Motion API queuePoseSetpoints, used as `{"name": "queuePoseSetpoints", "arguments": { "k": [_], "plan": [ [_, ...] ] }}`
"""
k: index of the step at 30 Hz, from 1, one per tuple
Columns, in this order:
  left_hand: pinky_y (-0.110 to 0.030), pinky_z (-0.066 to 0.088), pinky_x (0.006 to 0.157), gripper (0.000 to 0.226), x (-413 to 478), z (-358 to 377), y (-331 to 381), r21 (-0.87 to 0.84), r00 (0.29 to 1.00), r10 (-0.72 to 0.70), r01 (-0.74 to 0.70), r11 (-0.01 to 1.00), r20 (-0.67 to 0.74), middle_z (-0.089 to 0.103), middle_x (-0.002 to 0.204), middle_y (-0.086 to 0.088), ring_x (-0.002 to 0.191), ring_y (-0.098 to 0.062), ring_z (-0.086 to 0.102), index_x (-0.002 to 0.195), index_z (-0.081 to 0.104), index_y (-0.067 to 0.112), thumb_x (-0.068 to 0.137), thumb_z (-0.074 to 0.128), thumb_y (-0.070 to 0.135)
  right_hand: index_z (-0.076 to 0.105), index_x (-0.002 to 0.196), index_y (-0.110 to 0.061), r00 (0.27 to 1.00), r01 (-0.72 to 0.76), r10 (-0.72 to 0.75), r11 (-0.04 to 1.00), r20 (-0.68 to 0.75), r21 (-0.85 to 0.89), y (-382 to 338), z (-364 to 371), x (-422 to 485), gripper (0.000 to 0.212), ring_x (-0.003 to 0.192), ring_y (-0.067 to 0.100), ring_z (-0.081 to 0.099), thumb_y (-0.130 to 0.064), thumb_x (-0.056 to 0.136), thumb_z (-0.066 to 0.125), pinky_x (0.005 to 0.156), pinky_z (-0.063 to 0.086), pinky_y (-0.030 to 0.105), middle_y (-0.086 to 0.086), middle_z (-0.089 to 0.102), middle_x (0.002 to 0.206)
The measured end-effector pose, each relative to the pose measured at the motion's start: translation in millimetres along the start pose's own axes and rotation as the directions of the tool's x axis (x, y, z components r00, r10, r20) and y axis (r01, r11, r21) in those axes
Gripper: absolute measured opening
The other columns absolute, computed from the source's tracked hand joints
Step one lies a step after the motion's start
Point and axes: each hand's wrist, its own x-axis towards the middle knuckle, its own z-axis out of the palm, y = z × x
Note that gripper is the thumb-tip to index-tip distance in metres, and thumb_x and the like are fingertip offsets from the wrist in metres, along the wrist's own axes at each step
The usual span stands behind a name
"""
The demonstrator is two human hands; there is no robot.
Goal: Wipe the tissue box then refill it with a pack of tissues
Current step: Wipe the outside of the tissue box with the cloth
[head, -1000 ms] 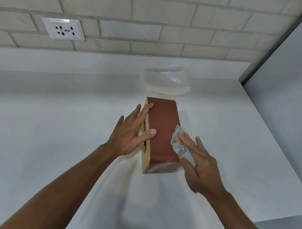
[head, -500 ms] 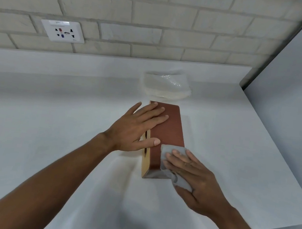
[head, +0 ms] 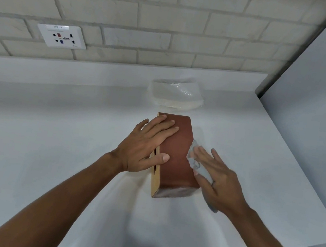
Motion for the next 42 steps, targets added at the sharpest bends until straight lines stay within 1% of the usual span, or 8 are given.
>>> {"name": "queuePoseSetpoints", "arguments": {
  "k": [4,9,15,22,28,34,39,42],
  "plan": [
    [-0.061,0.022,0.122,0.084,0.3,-0.1,-0.3,0.000,1.000,-0.001,0.001,1.000,0.002,0.025,0.171,0.001,0.161,-0.016,0.006,0.164,0.027,0.021,0.099,0.018,0.074,0.055,0.136,-0.006,0.948,0.280,-0.281,0.960,0.149,0.029,-10.1,0.6,-16.0,0.046,0.136,0.014,0.047,-0.021,0.093,0.058,0.116,0.034,0.042,0.003,0.053,0.144],
    [-0.060,0.021,0.123,0.085,0.2,0.2,-1.6,-0.033,1.000,-0.002,0.003,0.999,0.005,0.025,0.171,0.001,0.161,-0.015,0.005,0.164,0.027,0.021,0.099,0.018,0.075,0.055,0.138,-0.022,0.994,-0.034,0.026,0.997,0.109,0.073,11.2,-5.2,11.4,0.043,0.137,0.011,0.045,-0.028,0.096,0.052,0.116,0.033,0.047,-0.007,0.054,0.142],
    [-0.062,0.021,0.123,0.089,-0.8,3.6,1.3,-0.058,1.000,0.001,-0.001,0.998,-0.008,0.018,0.173,-0.002,0.162,-0.017,0.003,0.166,0.018,0.015,0.099,0.017,0.075,0.057,0.136,-0.013,0.981,0.105,-0.120,0.989,0.154,0.100,-12.6,-1.5,-0.2,0.043,0.134,0.007,0.047,-0.020,0.094,0.055,0.118,0.030,0.035,-0.005,0.056,0.140],
    [-0.057,0.007,0.129,0.090,-2.9,2.1,7.2,-0.125,0.999,-0.019,0.023,0.992,0.033,-0.010,0.175,-0.003,0.161,-0.017,-0.010,0.163,-0.010,0.018,0.099,0.018,0.074,0.050,0.142,-0.025,0.937,-0.319,0.315,0.948,0.149,0.006,27.4,4.5,66.5,0.042,0.142,0.027,0.036,-0.037,0.102,0.045,0.116,0.033,0.042,-0.002,0.050,0.145],
    [-0.062,0.020,0.124,0.088,-4.1,3.6,5.5,-0.078,1.000,-0.017,0.017,0.997,0.001,-0.006,0.175,-0.004,0.162,-0.018,-0.004,0.164,-0.010,0.019,0.100,0.017,0.073,0.055,0.138,-0.019,0.924,-0.354,0.354,0.935,0.147,-0.025,7.5,-3.4,70.3,0.037,0.129,0.025,0.052,-0.029,0.103,0.048,0.104,0.037,0.026,0.007,0.056,0.141],
    [-0.061,0.025,0.121,0.088,-3.6,6.2,4.9,-0.054,1.000,-0.005,0.004,0.999,-0.028,0.000,0.175,-0.007,0.162,-0.019,0.000,0.164,-0.004,0.013,0.101,0.017,0.071,0.060,0.133,-0.027,0.982,-0.179,0.181,0.983,0.059,-0.038,-5.6,-7.0,22.0,0.037,0.122,-0.006,0.045,-0.026,0.096,0.056,0.100,0.030,0.002,-0.019,0.049,0.134],
    [-0.061,0.024,0.122,0.088,-3.3,3.9,2.1,-0.044,1.000,0.003,-0.003,0.999,-0.002,0.000,0.175,-0.005,0.162,-0.019,0.000,0.166,0.000,0.013,0.101,0.018,0.071,0.059,0.132,-0.014,0.917,-0.338,0.361,0.929,0.170,-0.154,8.9,-0.8,66.6,0.035,0.103,0.029,0.066,-0.028,0.104,0.042,0.086,0.047,0.033,0.012,0.068,0.119],
    [-0.061,0.023,0.122,0.090,-2.9,1.5,3.7,-0.001,0.999,-0.011,0.011,1.000,0.040,-0.002,0.175,-0.003,0.162,-0.017,-0.001,0.166,-0.001,0.015,0.100,0.018,0.072,0.070,0.103,-0.018,0.870,-0.483,0.478,0.875,0.122,0.017,21.2,12.5,56.1,0.031,0.082,0.022,0.069,-0.032,0.104,0.042,0.077,0.050,0.033,0.007,0.074,0.090]
  ]
}}
